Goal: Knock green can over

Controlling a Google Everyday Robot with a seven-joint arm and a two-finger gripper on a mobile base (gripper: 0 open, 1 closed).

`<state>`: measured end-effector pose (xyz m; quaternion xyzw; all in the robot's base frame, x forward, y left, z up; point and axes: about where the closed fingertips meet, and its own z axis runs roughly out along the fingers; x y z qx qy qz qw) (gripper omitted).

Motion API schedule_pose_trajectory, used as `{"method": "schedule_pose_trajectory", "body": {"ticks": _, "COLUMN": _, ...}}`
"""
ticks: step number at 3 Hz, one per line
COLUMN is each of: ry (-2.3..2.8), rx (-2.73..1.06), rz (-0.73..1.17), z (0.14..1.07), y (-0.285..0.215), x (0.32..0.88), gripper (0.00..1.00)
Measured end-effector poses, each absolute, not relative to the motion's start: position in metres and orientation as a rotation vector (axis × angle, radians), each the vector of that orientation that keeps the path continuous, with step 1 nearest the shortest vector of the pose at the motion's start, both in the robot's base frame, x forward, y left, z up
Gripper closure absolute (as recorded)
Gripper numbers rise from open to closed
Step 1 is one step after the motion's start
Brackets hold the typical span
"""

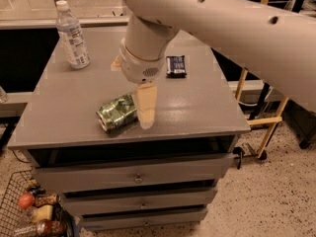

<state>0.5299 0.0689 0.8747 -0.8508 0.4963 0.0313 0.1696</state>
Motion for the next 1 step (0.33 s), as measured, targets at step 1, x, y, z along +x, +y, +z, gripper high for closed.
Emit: {"method": "schedule_pose_trajectory", "body": {"ticks": 1, "ry": 1.462, "rx": -2.374, "rz": 0.083, "z": 0.8778, "y": 0.0434, "x": 0.5237, "gripper": 0.0}}
